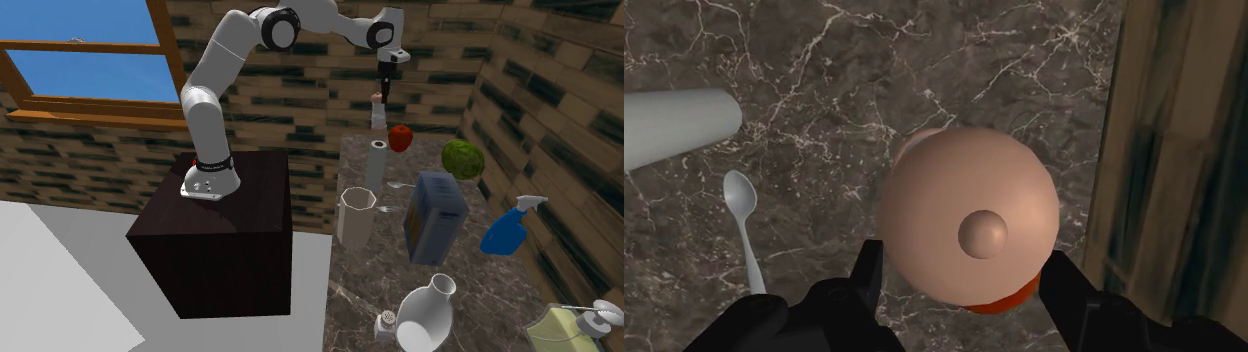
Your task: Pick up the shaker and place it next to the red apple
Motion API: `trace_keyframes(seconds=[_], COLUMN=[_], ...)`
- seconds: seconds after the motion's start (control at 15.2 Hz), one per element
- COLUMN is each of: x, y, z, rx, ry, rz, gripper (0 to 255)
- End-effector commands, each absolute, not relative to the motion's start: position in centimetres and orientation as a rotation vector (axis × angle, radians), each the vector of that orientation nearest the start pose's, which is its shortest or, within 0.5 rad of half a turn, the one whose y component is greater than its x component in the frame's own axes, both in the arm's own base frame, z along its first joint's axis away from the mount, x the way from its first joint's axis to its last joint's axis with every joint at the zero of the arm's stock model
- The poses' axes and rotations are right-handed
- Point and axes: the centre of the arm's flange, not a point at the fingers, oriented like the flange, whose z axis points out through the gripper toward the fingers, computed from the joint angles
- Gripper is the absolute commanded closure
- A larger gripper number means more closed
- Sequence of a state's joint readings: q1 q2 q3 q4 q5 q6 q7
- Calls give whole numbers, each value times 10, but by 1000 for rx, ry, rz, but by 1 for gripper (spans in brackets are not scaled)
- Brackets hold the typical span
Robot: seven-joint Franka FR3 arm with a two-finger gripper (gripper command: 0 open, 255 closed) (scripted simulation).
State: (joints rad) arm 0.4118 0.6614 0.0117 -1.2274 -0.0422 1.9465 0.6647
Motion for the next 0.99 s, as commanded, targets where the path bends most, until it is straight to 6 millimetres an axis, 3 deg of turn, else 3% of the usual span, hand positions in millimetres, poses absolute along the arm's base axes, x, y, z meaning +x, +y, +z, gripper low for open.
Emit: trace_keyframes(seconds=[0.0, 0.92], x=[680, 680], y=[301, 301], z=[378, 304], rx=[-3117, -3117], ry=[359, 359], rz=[-105, -105], gripper=[255, 255])
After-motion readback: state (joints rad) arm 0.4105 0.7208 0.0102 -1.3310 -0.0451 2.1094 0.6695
